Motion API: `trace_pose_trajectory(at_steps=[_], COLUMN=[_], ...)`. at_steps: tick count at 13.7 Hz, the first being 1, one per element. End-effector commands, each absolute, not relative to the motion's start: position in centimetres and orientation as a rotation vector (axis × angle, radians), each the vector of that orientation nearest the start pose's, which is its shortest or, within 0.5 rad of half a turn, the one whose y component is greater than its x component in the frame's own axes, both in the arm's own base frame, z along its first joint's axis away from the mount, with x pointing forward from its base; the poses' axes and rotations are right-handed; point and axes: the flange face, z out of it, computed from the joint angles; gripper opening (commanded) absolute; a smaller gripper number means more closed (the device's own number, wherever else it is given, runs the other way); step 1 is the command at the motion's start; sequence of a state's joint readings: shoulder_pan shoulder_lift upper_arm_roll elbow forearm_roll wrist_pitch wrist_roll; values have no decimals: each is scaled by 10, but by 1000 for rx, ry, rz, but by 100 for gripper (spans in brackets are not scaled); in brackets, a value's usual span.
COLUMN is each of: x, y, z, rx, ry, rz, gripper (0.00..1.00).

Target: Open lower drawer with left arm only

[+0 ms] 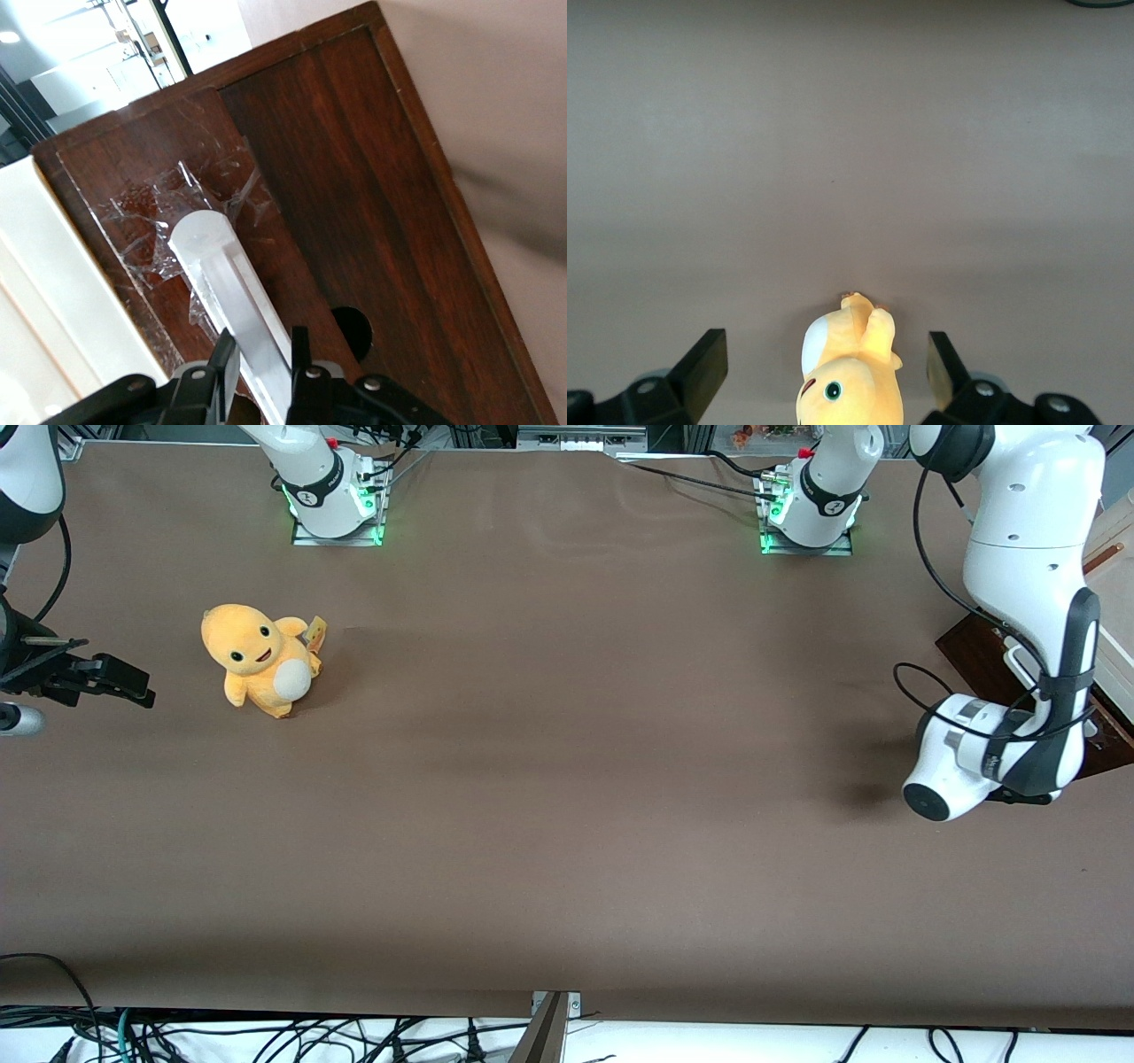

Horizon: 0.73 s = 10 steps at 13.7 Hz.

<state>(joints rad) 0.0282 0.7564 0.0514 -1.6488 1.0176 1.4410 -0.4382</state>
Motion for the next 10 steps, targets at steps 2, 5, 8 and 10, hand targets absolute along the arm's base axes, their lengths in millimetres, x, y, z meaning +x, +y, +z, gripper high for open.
trace_pose_trajectory(at_steps=[2,5,8,10], x=[611,614,613,615], y=[105,86,83,81], z=[186,185,184,185], rx=[-1859,-1858,-1874,-1877], ry=[18,44,34,37], rz=[734,716,725,720], gripper=[7,8,8,8])
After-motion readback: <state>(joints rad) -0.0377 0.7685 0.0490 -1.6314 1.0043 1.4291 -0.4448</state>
